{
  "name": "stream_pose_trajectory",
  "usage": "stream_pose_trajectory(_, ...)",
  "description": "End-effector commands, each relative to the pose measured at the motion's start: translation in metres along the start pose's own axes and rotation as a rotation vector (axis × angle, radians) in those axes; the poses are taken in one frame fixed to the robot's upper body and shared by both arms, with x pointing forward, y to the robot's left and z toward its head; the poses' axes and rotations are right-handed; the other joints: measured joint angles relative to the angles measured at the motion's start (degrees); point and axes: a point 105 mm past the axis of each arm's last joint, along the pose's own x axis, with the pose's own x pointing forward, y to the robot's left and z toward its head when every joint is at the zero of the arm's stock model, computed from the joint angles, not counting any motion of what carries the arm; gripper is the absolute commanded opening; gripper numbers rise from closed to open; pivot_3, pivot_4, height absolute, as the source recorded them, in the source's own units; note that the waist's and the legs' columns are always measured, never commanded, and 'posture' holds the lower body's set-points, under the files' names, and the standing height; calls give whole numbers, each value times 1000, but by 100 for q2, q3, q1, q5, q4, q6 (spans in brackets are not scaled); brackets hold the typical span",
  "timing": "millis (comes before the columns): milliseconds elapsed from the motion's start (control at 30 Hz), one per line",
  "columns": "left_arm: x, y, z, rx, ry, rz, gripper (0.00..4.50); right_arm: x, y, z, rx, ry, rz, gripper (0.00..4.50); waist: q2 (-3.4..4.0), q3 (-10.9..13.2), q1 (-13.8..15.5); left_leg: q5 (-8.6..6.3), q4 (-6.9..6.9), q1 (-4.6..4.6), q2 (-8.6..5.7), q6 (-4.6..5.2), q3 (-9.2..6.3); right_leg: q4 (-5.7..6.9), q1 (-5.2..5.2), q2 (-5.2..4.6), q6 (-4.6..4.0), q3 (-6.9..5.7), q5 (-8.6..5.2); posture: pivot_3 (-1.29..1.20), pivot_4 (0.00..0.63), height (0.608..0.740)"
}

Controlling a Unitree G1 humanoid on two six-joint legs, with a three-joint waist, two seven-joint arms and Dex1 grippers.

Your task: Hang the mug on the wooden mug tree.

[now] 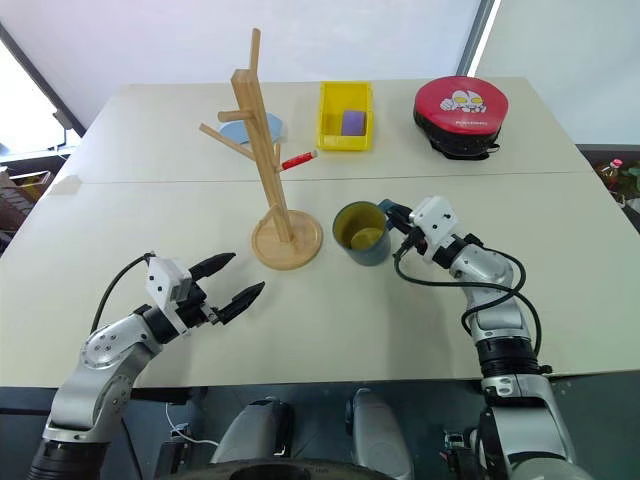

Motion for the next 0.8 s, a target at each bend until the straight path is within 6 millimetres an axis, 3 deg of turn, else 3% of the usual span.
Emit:
stream_pose_trajectory(33, -3, 7, 9, 35, -28, 15, 4500, 6, 5, 48, -155, -108, 73, 38, 0, 0, -2, 0, 0, 0, 2, 0, 0, 0, 0, 3, 0, 0, 0, 0, 150, 740)
stream_pose_trajectory(233, -2, 12, 14, 27, -51, 7, 4500, 14, 0, 73, -192, -152, 107, 38, -3, 1, 25, 0, 7, -2, 0, 0, -3, -2, 4, 0, 0, -3, 0, 0, 150, 740)
stream_pose_trajectory(400, -6, 22, 43, -40, -150, -1, 4500, 26, -9, 93, -151, -198, 172, 38, -5, 3, 6, 0, 5, -2, 1, 0, -4, -2, 1, 0, -1, -5, 0, 0, 150, 740)
stream_pose_trajectory(567, -15, 26, 61, -49, -168, -39, 4500, 41, -19, 104, -144, -225, 246, 38, -4, 4, 3, 0, 2, -3, 2, 0, -4, -5, 1, 0, -1, -6, 0, 0, 150, 740)
stream_pose_trajectory(800, -23, 21, 71, -60, -160, -66, 4500, 56, -23, 113, -171, -236, 310, 38, -4, 4, 13, 0, -1, -7, 1, 0, -3, -8, -2, -4, -1, -5, 0, 0, 150, 740)
